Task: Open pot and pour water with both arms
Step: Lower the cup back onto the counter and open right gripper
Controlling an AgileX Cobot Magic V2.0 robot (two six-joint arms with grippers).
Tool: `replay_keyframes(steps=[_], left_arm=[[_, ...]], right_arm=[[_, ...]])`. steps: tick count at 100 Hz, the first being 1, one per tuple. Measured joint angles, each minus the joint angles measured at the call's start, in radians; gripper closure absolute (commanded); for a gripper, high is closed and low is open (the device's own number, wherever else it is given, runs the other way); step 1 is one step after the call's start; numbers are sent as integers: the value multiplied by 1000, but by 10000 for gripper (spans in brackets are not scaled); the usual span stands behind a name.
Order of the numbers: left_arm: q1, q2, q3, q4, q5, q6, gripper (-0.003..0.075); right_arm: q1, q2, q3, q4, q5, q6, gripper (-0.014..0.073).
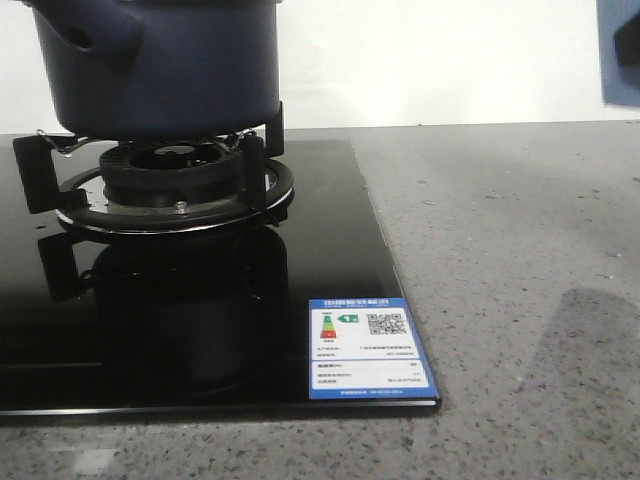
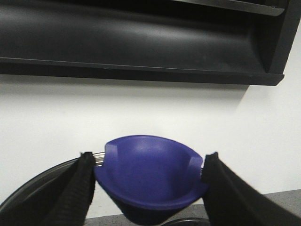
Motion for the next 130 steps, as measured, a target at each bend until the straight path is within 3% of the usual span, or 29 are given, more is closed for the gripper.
replay_keyframes(steps=[19,47,94,120,130], left_arm=[[0,0,0,0,0,0,344],[0,0,0,0,0,0,344],[0,0,0,0,0,0,344],[0,0,0,0,0,0,344],[0,0,0,0,0,0,344]], right_arm=[[-63,32,93,-8,-163,0,326],[-148,175,102,-8,-346,0,326],[-160,295,102,-8,-425,-63,322],[-160,298,102,-8,-428,-64,111],[-160,298,102,-8,-430,-64,69]])
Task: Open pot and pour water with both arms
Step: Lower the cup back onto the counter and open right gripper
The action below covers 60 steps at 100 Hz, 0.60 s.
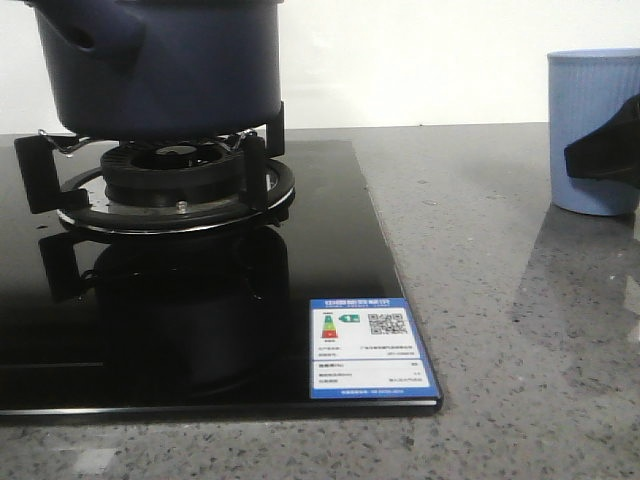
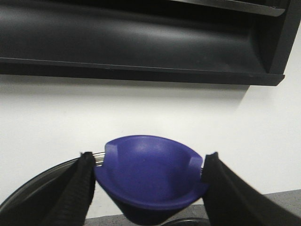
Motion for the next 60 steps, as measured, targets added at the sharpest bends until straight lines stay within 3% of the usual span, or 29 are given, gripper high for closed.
replay_keyframes(steps=[31,60], left_arm=[[0,0,0,0,0,0,344],[0,0,0,0,0,0,344]], right_arm=[[0,-5,0,0,-2,21,50],[0,-161,63,-49,69,131,50]])
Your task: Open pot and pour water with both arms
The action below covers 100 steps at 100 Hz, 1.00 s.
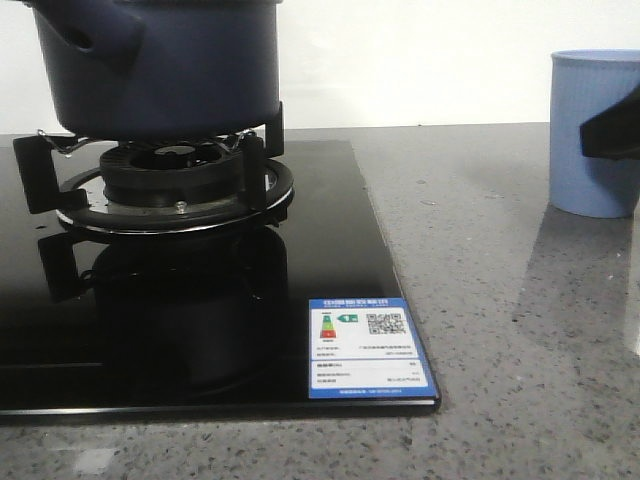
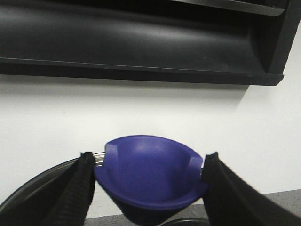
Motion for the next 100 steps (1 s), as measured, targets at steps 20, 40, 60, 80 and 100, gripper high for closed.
replay_keyframes(steps=[20,40,60,80,100], left_arm=[[0,0,0,0,0,0,344],[0,0,0,0,22,0,344],[-17,26,0,0,65,0,344],[-113,75,0,0,57,0,344],[-175,145,0,0,0,0,344]], right_arm=[[0,-200,115,-21,44,101,50],[0,-410,173,-27,105,154,50],[0,-550,178,-27,152,163,50],[0,-578,178,-27,173,169,50],[0,-579,178,-27,177,173,50]])
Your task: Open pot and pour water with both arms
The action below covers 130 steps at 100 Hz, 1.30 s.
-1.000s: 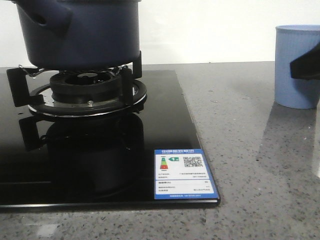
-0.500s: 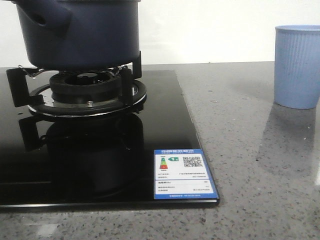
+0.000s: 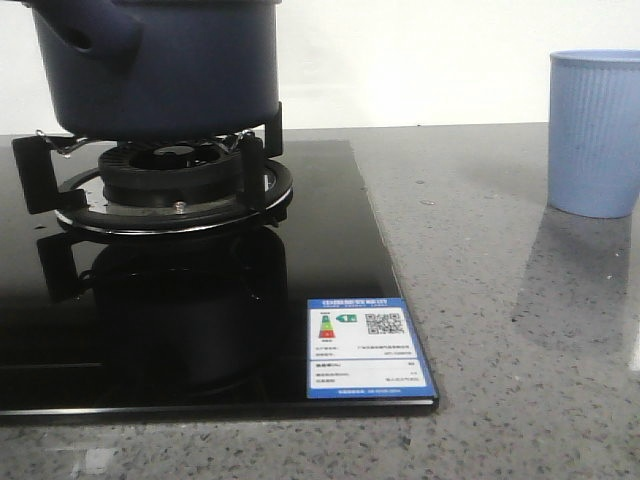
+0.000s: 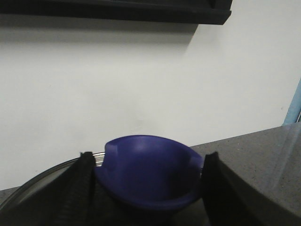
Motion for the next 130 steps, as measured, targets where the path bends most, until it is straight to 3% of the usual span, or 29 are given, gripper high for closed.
replay_keyframes(steps=[130], left_arm=[[-51,156,0,-6,-80,0,344]], right_arm=[[0,0,0,0,4,2,52]])
